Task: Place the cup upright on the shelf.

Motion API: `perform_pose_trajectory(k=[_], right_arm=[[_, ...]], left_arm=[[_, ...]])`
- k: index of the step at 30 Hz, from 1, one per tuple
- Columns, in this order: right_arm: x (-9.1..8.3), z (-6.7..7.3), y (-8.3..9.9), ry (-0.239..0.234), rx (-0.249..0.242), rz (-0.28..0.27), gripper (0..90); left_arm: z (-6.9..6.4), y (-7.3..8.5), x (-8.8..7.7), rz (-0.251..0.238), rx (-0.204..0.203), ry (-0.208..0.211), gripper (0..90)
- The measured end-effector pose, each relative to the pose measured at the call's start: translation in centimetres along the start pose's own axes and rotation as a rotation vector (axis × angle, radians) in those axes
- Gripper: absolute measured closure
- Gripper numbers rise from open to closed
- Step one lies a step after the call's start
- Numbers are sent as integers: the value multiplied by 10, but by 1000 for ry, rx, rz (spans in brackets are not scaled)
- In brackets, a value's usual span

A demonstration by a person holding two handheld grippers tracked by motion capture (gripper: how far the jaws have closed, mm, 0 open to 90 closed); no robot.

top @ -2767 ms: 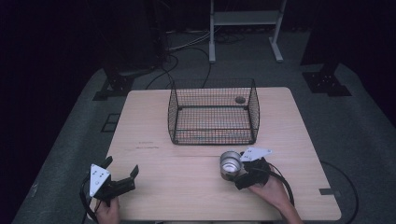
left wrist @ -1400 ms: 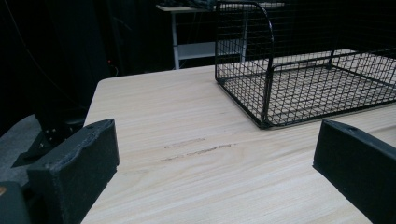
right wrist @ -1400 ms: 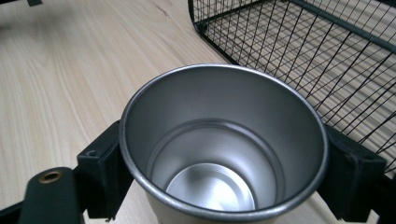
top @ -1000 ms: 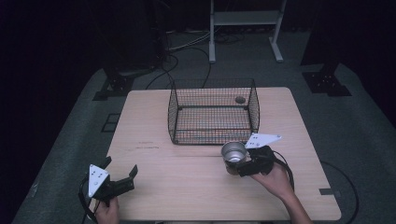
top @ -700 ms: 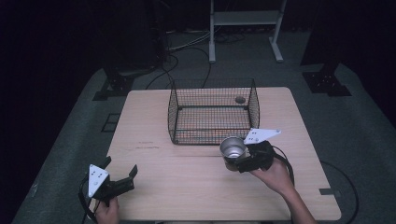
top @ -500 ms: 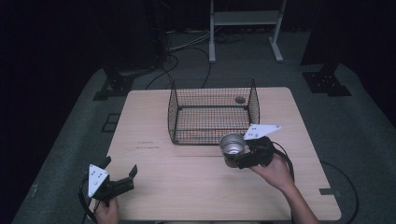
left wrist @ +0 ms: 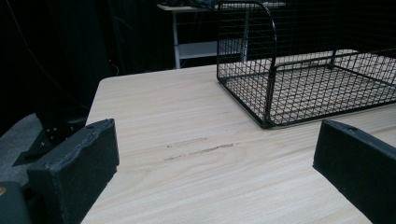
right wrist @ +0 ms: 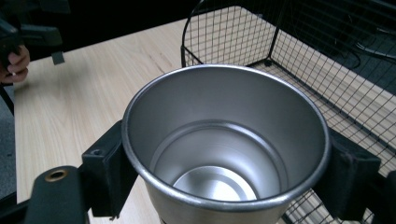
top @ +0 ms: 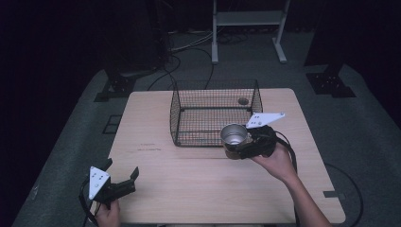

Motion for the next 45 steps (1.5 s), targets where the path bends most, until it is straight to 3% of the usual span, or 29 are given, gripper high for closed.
perform_pose_trajectory(k=[21,45], right_arm=[[5,-15,-37,0,-11,-16,180],[36,-34,-70,7,-18,16,180]], left_arm=[[-2,0,1,2,8,7,0],[-1,-1,1,1,8,7,0]])
Point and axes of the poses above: each handheld gripper's, and its own axes: x roughly forward along the jaws, y roughly out of its underside, z roughly to its left, the point moved 5 cm from there along x, roughly forward along the jaws, and after that the axes turned 9 degrees about -z, right-handed, at the moved point
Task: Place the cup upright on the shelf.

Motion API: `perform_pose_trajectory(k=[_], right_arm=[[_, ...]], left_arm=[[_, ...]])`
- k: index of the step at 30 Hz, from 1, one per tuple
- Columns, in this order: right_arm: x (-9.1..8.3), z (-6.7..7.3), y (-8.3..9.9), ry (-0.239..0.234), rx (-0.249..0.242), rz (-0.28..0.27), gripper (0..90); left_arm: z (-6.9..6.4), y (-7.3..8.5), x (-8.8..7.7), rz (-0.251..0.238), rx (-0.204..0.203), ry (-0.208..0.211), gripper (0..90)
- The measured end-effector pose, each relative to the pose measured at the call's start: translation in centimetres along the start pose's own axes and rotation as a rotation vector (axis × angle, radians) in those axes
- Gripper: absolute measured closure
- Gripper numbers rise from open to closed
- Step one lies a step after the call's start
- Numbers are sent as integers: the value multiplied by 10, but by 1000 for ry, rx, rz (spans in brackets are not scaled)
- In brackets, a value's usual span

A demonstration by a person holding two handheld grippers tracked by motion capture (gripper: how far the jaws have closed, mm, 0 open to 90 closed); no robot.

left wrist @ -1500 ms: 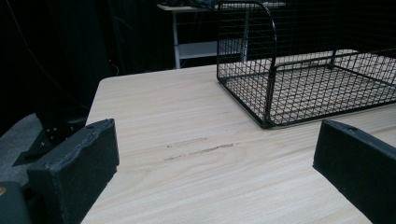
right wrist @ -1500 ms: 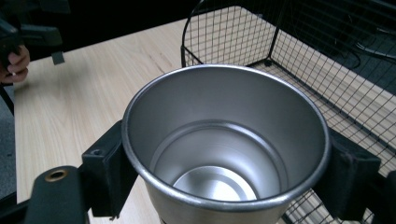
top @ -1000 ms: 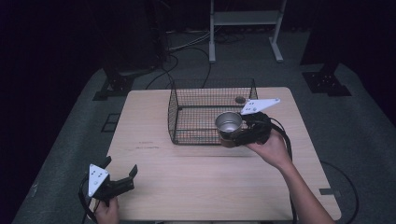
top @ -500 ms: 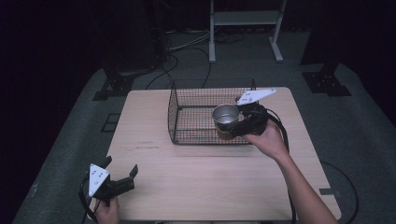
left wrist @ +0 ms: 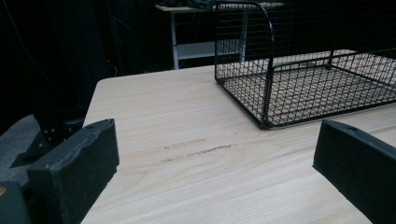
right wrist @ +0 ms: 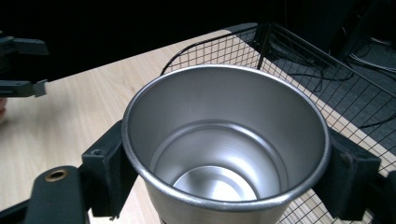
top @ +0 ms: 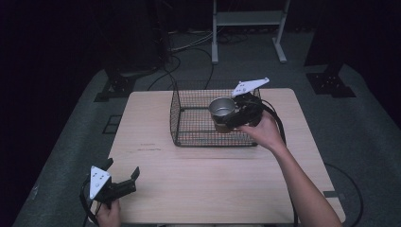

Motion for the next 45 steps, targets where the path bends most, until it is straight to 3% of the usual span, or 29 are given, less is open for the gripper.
perform_pose_trajectory(k=[23,45], right_arm=[[40,-34,-28,54,17,12,180],[81,-65,-23,76,88,44,179]], left_arm=[[-1,0,1,0,3,4,0],[-1,-1,1,3,-2,8,0]])
Point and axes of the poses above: each handheld gripper's, and its own axes: x roughly forward along the jaws, y roughly out of its underside, z roughly to its left, the point moved 5 cm from there along x, roughly forward along the jaws, and after that the axes turned 9 degrees about -z, right-handed, at the moved point
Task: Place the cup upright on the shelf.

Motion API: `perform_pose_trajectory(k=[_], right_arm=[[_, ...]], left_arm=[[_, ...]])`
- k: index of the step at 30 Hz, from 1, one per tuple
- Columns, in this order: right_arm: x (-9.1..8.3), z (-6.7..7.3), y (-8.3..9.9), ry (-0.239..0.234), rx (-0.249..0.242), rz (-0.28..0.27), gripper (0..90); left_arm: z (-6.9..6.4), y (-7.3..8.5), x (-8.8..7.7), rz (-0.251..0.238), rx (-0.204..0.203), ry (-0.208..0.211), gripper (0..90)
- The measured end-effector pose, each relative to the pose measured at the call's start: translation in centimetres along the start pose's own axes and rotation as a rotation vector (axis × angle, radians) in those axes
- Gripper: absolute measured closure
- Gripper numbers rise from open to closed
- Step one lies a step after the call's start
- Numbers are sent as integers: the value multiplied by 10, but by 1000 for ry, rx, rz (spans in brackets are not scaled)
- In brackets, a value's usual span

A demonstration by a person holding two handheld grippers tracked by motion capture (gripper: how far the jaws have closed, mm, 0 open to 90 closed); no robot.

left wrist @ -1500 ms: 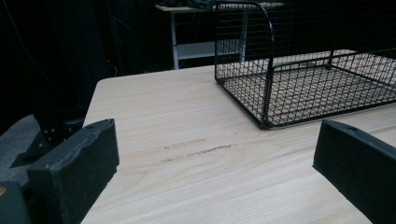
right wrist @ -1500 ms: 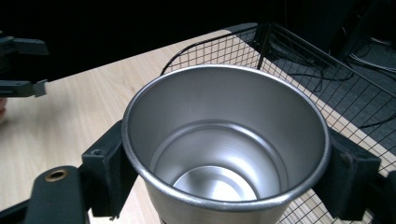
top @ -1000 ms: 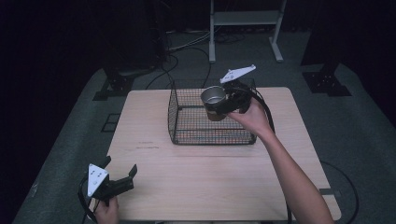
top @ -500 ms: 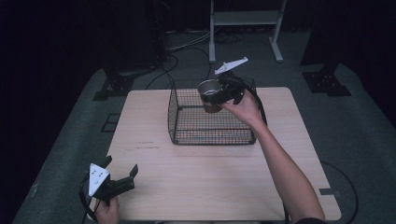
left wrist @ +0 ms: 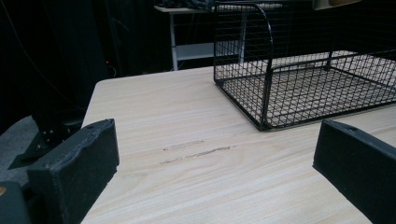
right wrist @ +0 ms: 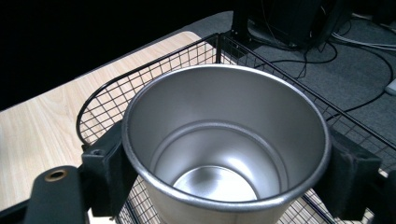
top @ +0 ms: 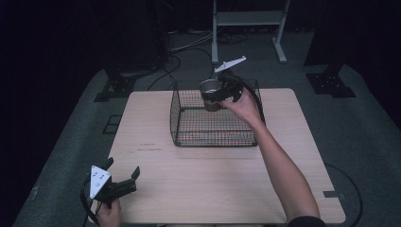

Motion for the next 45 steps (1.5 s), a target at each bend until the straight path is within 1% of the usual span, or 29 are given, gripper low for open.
perform_pose_trajectory(k=[5,10,14,17,20,22,25,27,32,37,39,45], right_arm=[[12,-5,4,6,16,17,179],[25,-9,11,4,32,25,178],[34,-11,18,6,30,49,178],[40,-13,22,5,42,62,178],[45,-14,26,0,51,73,177],[48,-15,29,-2,53,80,176],[52,-17,35,-4,71,91,176],[55,-18,39,-10,75,108,174],[59,-22,47,-11,82,135,173],[64,-23,54,-12,87,161,170],[66,-24,58,-11,92,165,171],[71,-27,70,-7,96,202,170]], left_arm=[[1,0,0,-10,-1,-2,0],[2,0,-1,-7,0,-2,0],[2,0,-1,-6,3,-1,0],[2,0,-1,-7,9,-2,0],[1,0,0,-11,2,-3,0],[2,0,-1,-7,8,-2,0],[2,0,-1,-10,4,-2,0],[2,0,-1,-10,0,-3,0],[2,-1,-1,-12,-1,-5,0],[2,-1,-1,-13,-5,-6,0],[2,-1,-2,-14,-6,-6,0],[3,-1,-2,-15,-4,-7,0]])
Point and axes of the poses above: each handheld gripper's, and its own axes: x roughly forward along the jaws, y roughly out of its underside, z roughly to its left, the point moved 5 cm from there along x, roughly forward along the jaws, and after that the axes turned 9 degrees about -z, right-handed, at the moved point
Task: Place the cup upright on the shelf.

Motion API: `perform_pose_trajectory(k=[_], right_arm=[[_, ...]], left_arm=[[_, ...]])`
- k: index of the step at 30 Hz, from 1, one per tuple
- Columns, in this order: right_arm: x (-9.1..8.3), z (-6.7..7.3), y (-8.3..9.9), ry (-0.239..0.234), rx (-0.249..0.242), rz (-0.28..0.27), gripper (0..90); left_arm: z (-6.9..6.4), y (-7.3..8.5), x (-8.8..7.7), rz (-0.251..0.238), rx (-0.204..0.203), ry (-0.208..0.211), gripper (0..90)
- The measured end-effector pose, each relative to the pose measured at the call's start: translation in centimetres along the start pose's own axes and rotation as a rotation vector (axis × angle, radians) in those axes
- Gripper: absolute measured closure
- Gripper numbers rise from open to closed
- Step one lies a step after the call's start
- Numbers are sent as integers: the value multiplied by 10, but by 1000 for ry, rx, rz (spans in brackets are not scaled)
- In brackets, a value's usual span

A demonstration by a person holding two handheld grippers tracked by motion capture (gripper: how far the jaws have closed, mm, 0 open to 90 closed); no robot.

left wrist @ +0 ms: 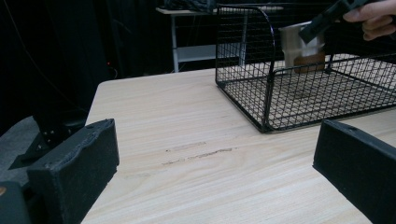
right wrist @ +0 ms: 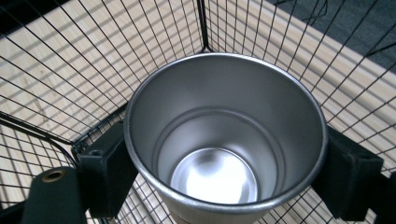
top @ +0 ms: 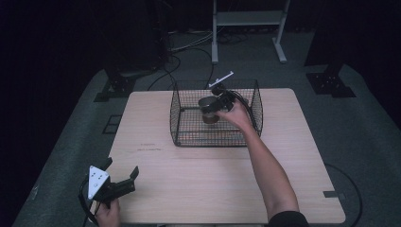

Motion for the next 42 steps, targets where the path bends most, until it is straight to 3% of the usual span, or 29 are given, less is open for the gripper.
perform_pose_trajectory(k=[13,22,42], right_arm=[[11,-8,14,16,9,76,169],[16,-8,20,32,-16,119,150],[9,-6,23,21,-22,141,135]], left_arm=[[0,0,0,-3,-2,0,0],[1,-1,-1,-3,-4,-1,0],[1,-2,-1,-5,0,-4,0]])
Point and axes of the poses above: each handheld gripper's, and its own axes: x roughly forward along the jaws, y roughly out of its underside, z roughly to its left, the point moved 5 cm from there along x, roughly forward along the jaws, and after that the axes turned 9 degrees about -z, right-handed, at the moved point
